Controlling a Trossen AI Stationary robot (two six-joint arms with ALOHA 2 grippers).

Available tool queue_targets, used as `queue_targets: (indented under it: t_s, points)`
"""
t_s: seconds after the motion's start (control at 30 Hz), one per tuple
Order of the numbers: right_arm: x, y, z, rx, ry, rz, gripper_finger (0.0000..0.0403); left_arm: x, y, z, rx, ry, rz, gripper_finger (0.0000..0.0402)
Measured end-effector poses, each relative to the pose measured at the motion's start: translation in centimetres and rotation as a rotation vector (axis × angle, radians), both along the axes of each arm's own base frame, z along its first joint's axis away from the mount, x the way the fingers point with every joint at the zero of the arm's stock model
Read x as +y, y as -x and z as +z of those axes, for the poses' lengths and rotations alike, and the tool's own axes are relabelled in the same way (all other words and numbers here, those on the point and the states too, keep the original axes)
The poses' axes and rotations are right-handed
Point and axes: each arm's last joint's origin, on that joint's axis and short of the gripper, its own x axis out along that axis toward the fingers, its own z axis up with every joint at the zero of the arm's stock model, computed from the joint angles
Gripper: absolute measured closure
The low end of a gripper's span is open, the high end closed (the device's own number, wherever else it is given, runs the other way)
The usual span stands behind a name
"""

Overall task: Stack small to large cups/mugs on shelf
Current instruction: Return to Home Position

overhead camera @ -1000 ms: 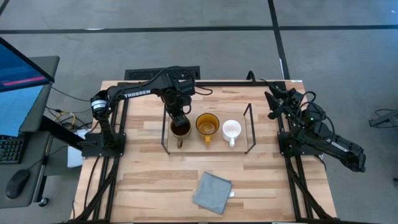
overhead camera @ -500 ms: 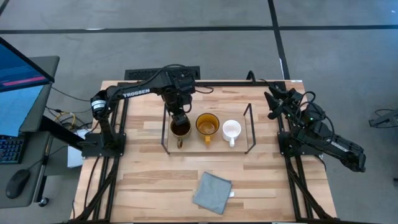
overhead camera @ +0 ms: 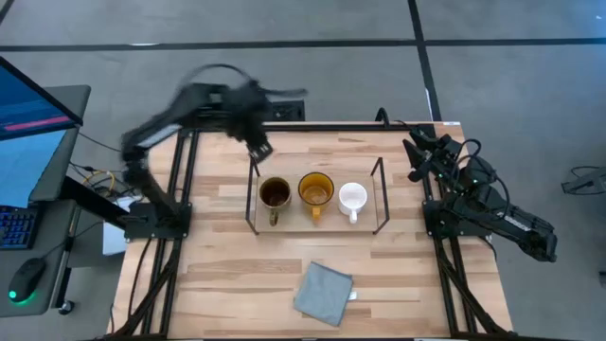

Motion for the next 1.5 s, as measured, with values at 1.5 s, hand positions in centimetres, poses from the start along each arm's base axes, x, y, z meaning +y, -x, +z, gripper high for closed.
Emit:
queue_targets:
  t_s: [1.5]
  points:
    - [-0.2, -0.4, -1.7, 0.043, 0.157, -0.057, 0.017, -8.2, 20.5, -20.5, -1.068, -0.571, 0.101, 0.0262]
